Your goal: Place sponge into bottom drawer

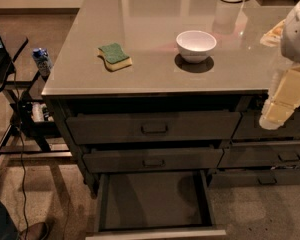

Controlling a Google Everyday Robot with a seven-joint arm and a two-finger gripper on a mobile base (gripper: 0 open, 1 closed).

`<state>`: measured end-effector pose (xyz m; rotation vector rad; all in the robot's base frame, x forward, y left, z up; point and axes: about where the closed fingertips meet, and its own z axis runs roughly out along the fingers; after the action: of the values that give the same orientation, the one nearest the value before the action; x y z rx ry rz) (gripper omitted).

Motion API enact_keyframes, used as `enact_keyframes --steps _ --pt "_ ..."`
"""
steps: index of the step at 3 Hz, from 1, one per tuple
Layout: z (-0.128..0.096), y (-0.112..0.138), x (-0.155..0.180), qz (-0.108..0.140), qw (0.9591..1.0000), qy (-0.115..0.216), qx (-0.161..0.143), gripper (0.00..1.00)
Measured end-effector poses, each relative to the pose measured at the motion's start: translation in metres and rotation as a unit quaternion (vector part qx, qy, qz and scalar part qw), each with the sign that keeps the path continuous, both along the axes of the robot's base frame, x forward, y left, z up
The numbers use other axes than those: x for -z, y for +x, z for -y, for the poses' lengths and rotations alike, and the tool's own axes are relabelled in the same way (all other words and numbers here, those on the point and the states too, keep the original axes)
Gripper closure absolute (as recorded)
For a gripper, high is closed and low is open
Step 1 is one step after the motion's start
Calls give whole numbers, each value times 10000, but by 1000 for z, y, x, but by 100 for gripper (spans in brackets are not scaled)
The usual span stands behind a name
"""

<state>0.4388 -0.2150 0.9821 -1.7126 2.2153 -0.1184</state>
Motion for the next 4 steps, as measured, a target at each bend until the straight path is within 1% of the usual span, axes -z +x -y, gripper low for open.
enact_keyframes --steps 1,2,3,4 --pt "-2 3 0 30 10000 14 27 0" --pt "-13 31 9 -23 9998 47 182 0" --pt "-75 98 18 -194 9998 11 73 0" --pt "-85 100 24 -158 9998 29 107 0"
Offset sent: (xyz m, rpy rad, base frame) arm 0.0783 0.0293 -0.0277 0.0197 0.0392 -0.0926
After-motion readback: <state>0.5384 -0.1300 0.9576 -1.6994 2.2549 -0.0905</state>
